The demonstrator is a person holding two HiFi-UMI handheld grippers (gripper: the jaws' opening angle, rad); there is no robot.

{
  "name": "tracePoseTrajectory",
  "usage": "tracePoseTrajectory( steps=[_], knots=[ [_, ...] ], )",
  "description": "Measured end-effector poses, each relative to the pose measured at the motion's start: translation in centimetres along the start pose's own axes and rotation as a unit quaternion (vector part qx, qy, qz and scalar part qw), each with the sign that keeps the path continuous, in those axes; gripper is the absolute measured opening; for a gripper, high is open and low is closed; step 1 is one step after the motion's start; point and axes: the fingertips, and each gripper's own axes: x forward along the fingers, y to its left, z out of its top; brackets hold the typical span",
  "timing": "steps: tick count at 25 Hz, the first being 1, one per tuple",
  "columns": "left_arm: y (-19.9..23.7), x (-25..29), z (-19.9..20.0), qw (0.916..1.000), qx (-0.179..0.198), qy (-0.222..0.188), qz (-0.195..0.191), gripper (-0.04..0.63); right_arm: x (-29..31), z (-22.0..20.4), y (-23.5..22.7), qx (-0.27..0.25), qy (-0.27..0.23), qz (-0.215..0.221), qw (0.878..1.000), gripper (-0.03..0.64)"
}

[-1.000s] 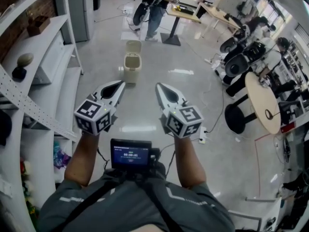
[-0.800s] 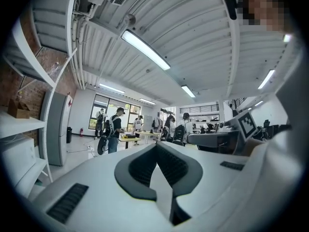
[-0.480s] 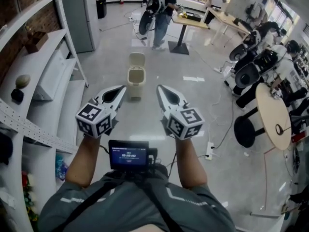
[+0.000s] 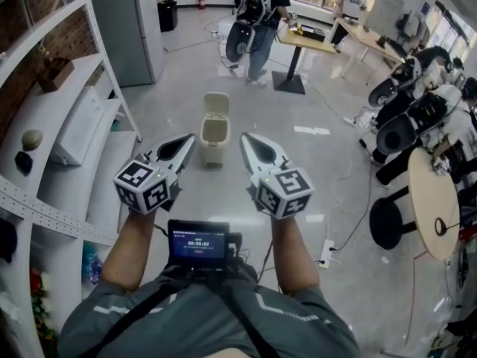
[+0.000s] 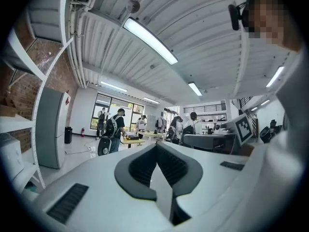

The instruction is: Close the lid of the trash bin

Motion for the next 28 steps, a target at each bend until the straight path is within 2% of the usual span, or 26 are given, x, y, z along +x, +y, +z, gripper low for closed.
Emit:
tracePoseTrajectory(
  steps=[9,22,28],
  knots=[
    [5.6,3.2,-1.2,0.9997,-0.014,0.004,0.017,0.002,5.0,-1.4,-2.2,0.017,0.017,0.014,1.000,0.011],
    [13.6,7.9,-0.2,0.9996,-0.026,0.002,-0.008,0.003,13.5,0.5,-5.3,0.003,0.012,-0.011,1.000,0.011],
    [17.7,8.8,0.2,0.9998,-0.015,-0.002,-0.011,0.002,17.3,1.0,-6.2,-0.002,0.014,-0.023,1.000,0.011]
  ],
)
